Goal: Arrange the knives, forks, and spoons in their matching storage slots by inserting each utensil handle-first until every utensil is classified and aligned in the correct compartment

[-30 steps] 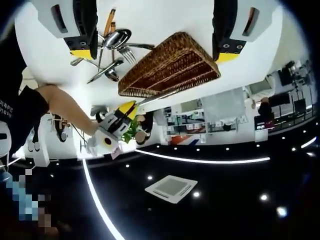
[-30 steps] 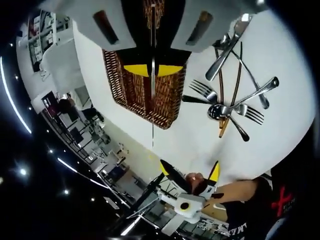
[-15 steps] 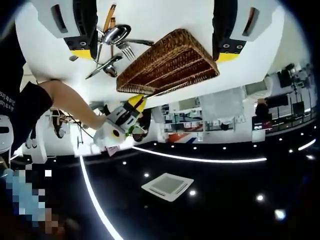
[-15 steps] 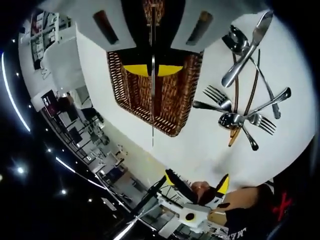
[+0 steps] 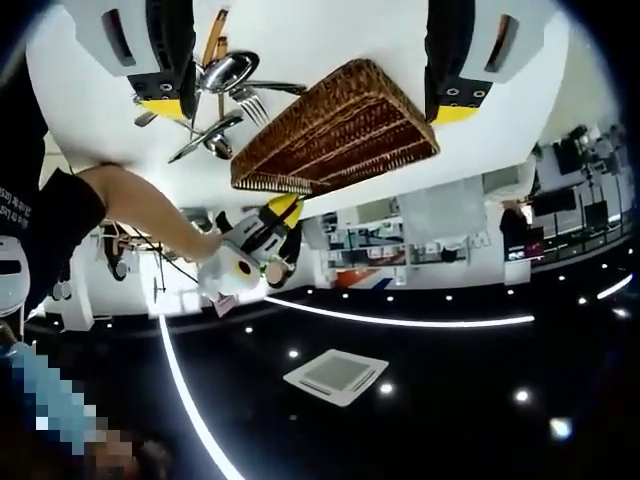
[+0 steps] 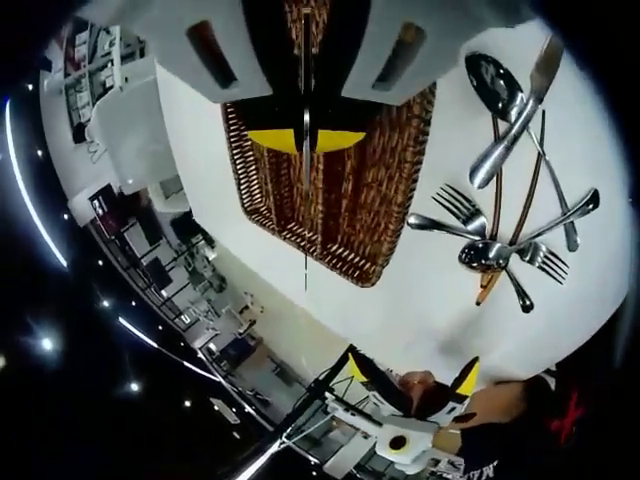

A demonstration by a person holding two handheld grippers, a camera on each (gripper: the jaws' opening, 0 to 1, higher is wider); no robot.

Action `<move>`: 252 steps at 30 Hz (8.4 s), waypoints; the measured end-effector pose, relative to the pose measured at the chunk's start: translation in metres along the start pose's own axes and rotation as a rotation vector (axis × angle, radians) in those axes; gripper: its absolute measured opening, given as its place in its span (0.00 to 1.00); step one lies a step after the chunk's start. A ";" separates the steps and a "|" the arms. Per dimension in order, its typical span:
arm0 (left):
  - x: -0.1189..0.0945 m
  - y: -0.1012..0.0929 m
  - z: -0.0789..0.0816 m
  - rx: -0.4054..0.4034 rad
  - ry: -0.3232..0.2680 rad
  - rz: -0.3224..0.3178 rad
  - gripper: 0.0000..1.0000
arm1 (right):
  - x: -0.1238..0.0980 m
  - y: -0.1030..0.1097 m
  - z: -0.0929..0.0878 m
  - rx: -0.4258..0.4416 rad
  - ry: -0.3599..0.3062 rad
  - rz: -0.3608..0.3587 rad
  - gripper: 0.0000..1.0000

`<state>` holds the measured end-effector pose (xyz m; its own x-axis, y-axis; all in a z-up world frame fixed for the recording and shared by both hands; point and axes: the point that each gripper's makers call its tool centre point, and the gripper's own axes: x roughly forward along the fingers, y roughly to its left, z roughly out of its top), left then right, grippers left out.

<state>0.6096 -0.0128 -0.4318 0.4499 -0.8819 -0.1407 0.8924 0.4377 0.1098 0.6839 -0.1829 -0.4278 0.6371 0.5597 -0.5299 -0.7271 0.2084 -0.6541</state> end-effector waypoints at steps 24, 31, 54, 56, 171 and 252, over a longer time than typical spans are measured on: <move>-0.001 0.008 -0.002 -0.004 0.001 0.023 1.00 | 0.013 0.000 0.000 -0.023 0.004 -0.020 0.01; -0.002 0.008 -0.001 -0.003 -0.001 0.027 1.00 | 0.016 0.001 -0.003 -0.014 0.004 -0.017 0.01; -0.003 0.009 -0.003 -0.001 0.007 0.033 1.00 | 0.031 0.013 -0.015 -0.005 0.021 0.019 0.01; -0.003 0.009 -0.003 -0.001 0.008 0.033 1.00 | 0.032 0.016 -0.016 -0.002 0.022 0.027 0.01; 0.008 0.001 -0.006 0.017 0.003 0.019 1.00 | -0.118 0.059 -0.044 0.777 -0.134 -0.388 0.99; 0.120 -0.123 0.040 0.285 0.097 -0.480 0.92 | -0.165 0.063 -0.044 0.745 -0.229 -0.409 0.99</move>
<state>0.5528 -0.1793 -0.4230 0.0095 -0.9444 -0.3288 0.9590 -0.0846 0.2706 0.5439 -0.2974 -0.4051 0.8755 0.4568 -0.1575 -0.4814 0.8524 -0.2042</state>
